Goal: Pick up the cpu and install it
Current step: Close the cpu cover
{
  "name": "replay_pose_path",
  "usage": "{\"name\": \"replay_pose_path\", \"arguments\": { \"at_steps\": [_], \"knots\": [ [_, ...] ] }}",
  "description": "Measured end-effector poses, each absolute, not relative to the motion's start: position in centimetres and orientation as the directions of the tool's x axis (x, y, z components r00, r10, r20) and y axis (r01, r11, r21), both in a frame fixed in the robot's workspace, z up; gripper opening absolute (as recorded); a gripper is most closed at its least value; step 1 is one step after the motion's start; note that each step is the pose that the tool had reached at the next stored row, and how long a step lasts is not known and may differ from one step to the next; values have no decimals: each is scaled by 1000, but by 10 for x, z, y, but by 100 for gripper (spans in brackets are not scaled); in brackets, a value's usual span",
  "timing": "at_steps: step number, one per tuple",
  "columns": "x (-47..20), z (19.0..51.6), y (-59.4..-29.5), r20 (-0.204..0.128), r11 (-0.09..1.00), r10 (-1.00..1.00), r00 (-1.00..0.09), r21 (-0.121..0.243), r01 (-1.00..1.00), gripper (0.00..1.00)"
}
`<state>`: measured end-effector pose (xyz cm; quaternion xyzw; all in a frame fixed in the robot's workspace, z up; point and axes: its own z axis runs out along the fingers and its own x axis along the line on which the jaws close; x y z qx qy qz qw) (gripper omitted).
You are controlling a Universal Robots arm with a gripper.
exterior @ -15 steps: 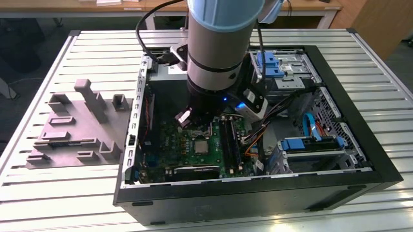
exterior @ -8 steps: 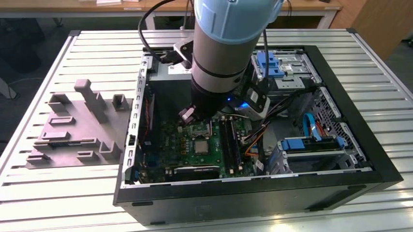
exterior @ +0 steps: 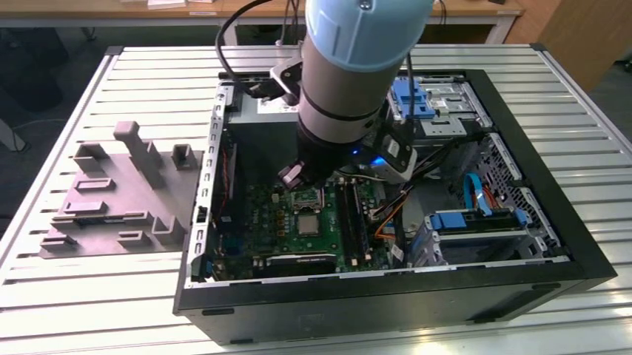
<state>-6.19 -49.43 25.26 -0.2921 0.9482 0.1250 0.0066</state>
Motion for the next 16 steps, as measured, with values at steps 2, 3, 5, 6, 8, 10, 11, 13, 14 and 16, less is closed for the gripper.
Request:
{"name": "replay_pose_path", "arguments": {
  "at_steps": [2,3,5,6,8,10,11,13,14,16],
  "knots": [
    [-57,251,-494,-86,797,-554,-828,233,-557,11],
    [-55,250,-493,-86,796,-555,-827,233,-558,11],
    [-52,247,-491,-85,795,-556,-827,233,-559,11],
    [-51,246,-491,-86,791,-562,-822,233,-565,11],
    [-51,244,-491,-85,771,-591,-802,233,-593,11],
    [-50,242,-491,-85,759,-607,-790,233,-608,11],
    [-48,242,-490,-85,758,-608,-789,233,-609,11],
    [-44,241,-489,-85,758,-608,-789,233,-609,11],
    [-42,241,-488,-85,758,-608,-789,233,-609,11],
    [-39,241,-484,-85,758,-608,-789,233,-609,11]
  ]
}}
